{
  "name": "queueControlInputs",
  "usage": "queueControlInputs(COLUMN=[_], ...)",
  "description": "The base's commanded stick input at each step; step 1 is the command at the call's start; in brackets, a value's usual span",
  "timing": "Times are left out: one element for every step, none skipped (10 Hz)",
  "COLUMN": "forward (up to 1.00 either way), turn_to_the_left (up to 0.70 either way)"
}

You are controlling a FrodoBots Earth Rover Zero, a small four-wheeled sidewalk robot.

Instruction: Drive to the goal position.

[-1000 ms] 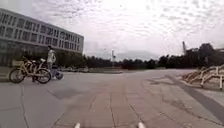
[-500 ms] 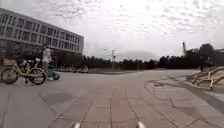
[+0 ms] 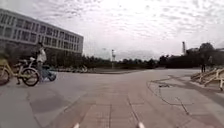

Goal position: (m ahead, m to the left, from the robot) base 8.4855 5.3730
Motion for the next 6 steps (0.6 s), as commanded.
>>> queueControlInputs(forward=[0.70,0.70,0.70,0.70,0.70,0.70], turn_to_the_left=[0.13,0.13,0.13,0.13,0.13,0.13])
